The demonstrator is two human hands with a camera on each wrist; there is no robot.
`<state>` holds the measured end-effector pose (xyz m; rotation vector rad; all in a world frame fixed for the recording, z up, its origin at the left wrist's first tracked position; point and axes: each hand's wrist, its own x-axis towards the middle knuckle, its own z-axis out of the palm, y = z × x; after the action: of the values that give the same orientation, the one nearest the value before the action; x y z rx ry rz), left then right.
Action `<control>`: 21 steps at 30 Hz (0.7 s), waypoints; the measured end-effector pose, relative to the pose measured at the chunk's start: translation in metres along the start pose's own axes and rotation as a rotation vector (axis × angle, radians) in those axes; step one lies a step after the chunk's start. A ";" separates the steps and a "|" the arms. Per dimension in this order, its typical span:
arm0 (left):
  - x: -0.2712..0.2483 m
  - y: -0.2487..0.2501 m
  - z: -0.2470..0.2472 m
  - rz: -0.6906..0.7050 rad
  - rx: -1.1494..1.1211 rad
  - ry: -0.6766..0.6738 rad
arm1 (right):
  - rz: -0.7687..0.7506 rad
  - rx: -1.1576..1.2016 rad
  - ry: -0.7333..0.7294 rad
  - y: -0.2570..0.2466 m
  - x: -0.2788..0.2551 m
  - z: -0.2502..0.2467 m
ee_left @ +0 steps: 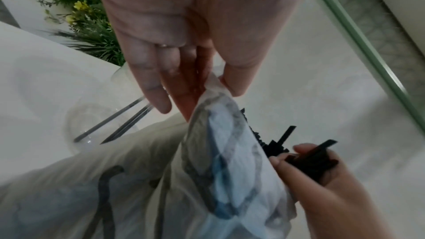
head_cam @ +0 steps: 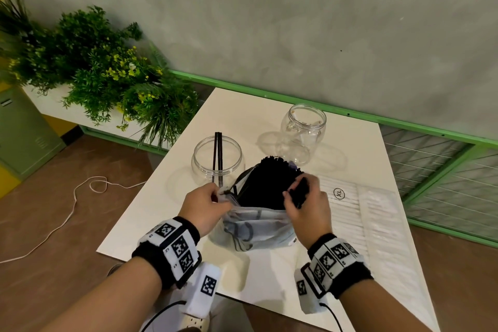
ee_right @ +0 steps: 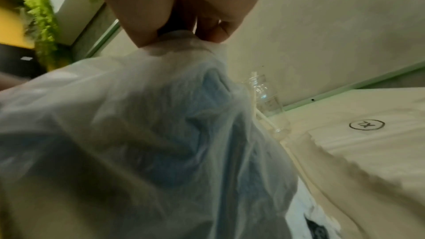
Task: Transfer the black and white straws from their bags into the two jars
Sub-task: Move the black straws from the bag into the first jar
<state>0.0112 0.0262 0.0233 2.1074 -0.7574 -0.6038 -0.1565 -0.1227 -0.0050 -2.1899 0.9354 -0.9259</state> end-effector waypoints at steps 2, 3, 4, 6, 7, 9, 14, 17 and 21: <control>0.000 0.000 -0.001 0.012 0.015 -0.006 | 0.002 0.032 0.130 0.001 0.006 -0.006; -0.001 0.001 -0.001 0.018 0.010 -0.012 | -0.024 0.015 0.175 0.003 0.009 -0.008; -0.002 0.002 -0.001 0.027 -0.007 -0.023 | -0.055 -0.007 0.189 0.004 0.013 -0.010; -0.004 0.004 0.001 0.069 -0.015 -0.067 | -0.048 -0.001 0.108 0.008 0.020 -0.013; -0.004 0.005 0.001 0.098 -0.005 -0.097 | -0.016 0.023 0.033 0.008 0.022 -0.014; -0.005 0.006 0.002 0.145 0.039 -0.159 | 0.017 0.030 -0.067 0.009 0.025 -0.016; -0.004 0.006 0.003 0.263 0.199 -0.192 | -0.149 -0.096 -0.050 0.012 0.020 -0.019; -0.005 0.002 0.003 0.312 0.197 -0.198 | -0.219 -0.170 -0.085 0.016 0.019 -0.019; -0.005 0.004 0.003 0.312 0.175 -0.183 | -0.182 -0.233 -0.066 0.016 0.020 -0.018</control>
<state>0.0043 0.0265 0.0257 2.0490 -1.2544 -0.5799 -0.1661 -0.1518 0.0019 -2.5215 0.8596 -0.8574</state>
